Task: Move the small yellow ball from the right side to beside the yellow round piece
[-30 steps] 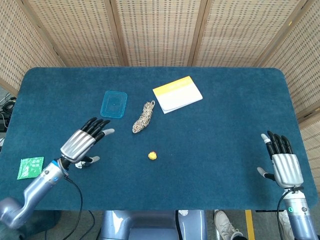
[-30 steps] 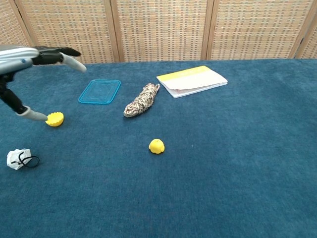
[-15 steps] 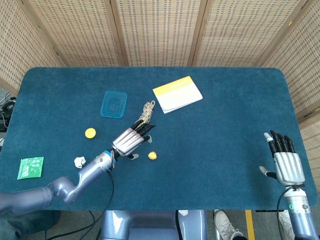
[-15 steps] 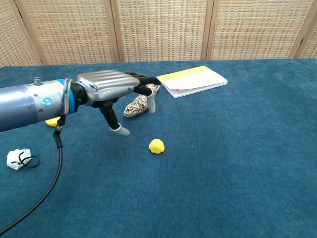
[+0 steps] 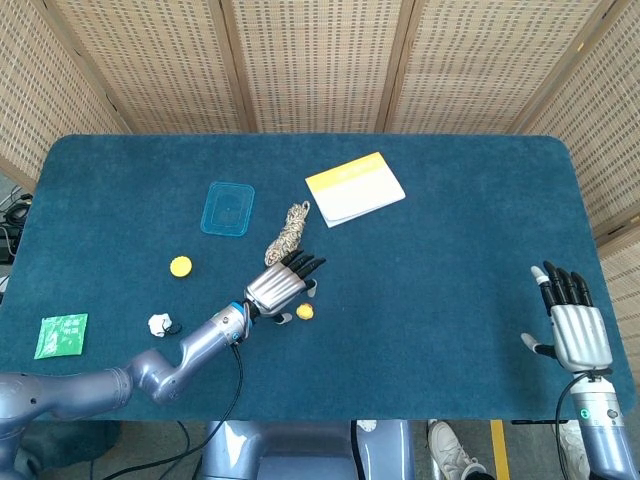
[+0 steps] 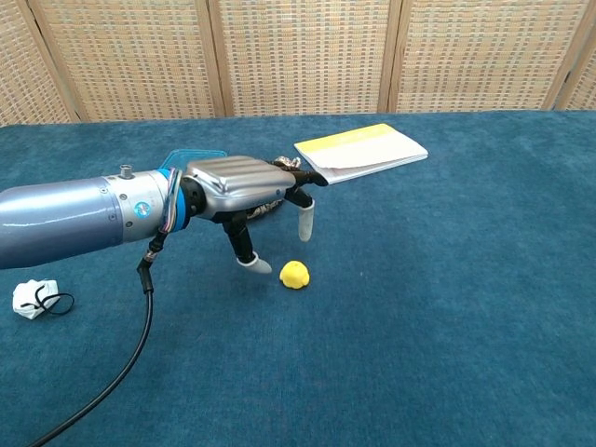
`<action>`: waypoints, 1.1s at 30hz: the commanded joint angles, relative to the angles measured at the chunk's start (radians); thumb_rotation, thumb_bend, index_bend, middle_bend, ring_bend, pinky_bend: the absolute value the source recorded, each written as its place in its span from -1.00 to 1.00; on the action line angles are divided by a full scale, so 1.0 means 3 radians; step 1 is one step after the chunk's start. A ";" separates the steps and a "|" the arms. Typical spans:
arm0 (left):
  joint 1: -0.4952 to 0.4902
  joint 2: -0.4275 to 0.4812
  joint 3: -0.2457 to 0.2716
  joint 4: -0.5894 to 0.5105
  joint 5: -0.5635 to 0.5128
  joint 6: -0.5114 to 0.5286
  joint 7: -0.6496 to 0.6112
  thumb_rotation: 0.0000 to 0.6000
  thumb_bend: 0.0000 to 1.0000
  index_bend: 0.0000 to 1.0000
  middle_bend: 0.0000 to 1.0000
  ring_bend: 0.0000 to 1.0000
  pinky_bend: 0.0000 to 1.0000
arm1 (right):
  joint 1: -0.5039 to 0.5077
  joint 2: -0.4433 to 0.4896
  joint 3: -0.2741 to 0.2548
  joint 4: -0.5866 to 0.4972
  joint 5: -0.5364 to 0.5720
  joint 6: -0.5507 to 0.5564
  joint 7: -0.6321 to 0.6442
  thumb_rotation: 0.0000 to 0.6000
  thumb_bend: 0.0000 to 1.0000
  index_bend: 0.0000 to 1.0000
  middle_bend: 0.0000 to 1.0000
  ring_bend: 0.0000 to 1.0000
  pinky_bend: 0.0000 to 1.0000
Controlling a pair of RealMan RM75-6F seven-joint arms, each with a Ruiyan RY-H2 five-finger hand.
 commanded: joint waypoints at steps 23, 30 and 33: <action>-0.0169 -0.0376 0.0095 0.0379 -0.0299 -0.0027 0.0122 1.00 -0.51 -0.13 -1.00 -1.00 -1.00 | -0.0075 0.0029 0.0144 0.0039 -0.0052 -0.0146 0.0085 1.00 -1.00 -0.91 -1.00 -1.00 -1.00; -0.0194 -0.0384 0.0098 0.0381 -0.0369 -0.0022 0.0173 1.00 -0.47 0.09 -1.00 -1.00 -1.00 | -0.0090 0.0031 0.0166 0.0037 -0.0076 -0.0159 0.0090 1.00 -1.00 -0.89 -1.00 -1.00 -1.00; -0.0200 -0.0385 0.0107 0.0372 -0.0386 -0.0014 0.0193 1.00 -0.44 0.13 -1.00 -1.00 -1.00 | -0.0097 0.0032 0.0173 0.0034 -0.0086 -0.0162 0.0089 1.00 -1.00 -0.89 -1.00 -1.00 -1.00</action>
